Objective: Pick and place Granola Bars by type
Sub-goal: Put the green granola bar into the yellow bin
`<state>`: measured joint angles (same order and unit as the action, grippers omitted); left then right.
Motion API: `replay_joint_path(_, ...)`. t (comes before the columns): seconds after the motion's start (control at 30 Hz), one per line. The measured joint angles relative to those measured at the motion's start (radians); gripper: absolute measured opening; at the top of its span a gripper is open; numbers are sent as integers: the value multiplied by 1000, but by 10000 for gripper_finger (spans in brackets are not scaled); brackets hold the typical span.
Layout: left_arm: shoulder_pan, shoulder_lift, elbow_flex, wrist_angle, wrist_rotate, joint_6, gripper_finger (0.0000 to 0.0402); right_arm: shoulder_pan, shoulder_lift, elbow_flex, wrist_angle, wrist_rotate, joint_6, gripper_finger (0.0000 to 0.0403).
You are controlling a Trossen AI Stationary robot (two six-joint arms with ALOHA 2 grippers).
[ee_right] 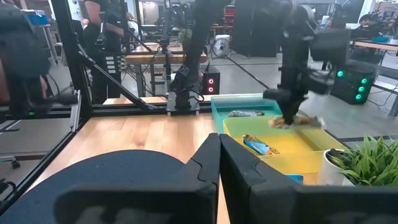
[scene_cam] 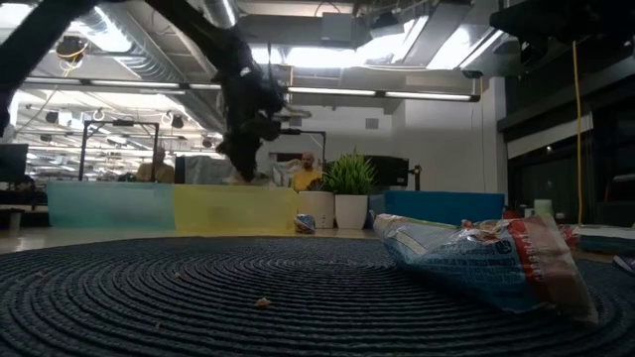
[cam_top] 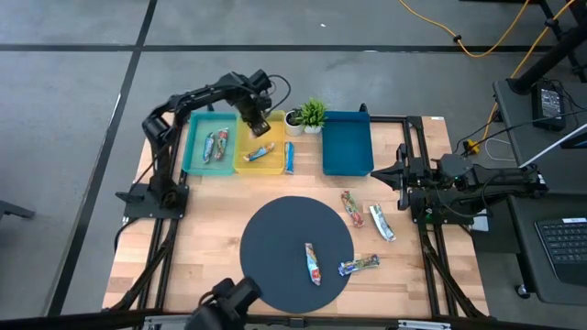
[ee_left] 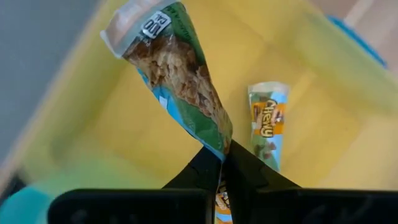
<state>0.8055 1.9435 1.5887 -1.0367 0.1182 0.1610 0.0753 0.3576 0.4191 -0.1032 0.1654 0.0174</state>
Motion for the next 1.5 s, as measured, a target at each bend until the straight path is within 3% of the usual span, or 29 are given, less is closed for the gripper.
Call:
replay_joint_path(0.4, -21, 88, -1, -6, 30, 9, 11, 0, 0, 0, 0, 0, 0, 13)
replay_joint_path(1.0, -47, 82, -1, -34, 25, -33, 67, 0, 0, 0, 0, 0, 0, 13)
replay_joint_path(1.5, -165, -137, -1, -53, 32, -119, 65, 0, 0, 0, 0, 0, 0, 13)
